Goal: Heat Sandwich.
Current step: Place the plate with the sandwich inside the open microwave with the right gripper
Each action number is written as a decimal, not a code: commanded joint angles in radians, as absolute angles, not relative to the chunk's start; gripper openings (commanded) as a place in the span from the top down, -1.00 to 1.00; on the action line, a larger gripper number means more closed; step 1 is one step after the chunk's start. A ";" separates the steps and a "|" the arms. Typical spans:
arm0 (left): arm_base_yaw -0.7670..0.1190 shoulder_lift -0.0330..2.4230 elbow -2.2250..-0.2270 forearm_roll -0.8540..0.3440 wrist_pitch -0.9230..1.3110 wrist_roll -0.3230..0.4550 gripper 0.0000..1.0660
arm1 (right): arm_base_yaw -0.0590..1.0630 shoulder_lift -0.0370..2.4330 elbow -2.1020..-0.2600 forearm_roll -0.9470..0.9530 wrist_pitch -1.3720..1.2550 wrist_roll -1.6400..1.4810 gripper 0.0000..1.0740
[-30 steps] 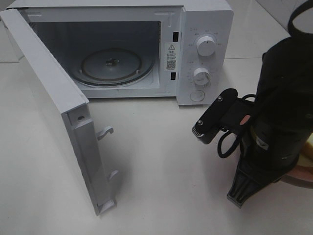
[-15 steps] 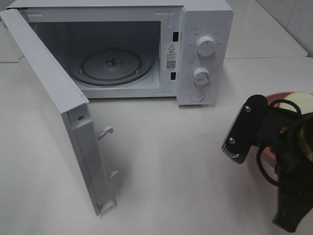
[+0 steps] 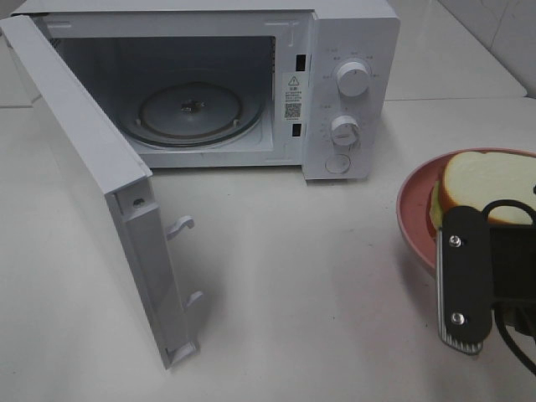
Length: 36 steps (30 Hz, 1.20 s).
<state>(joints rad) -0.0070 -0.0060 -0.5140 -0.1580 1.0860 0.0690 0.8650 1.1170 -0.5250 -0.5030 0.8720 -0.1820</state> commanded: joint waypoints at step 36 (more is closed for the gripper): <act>-0.013 -0.027 -0.514 -0.161 1.074 0.064 -0.83 | 0.697 1.106 -0.494 -0.292 0.502 -1.123 1.00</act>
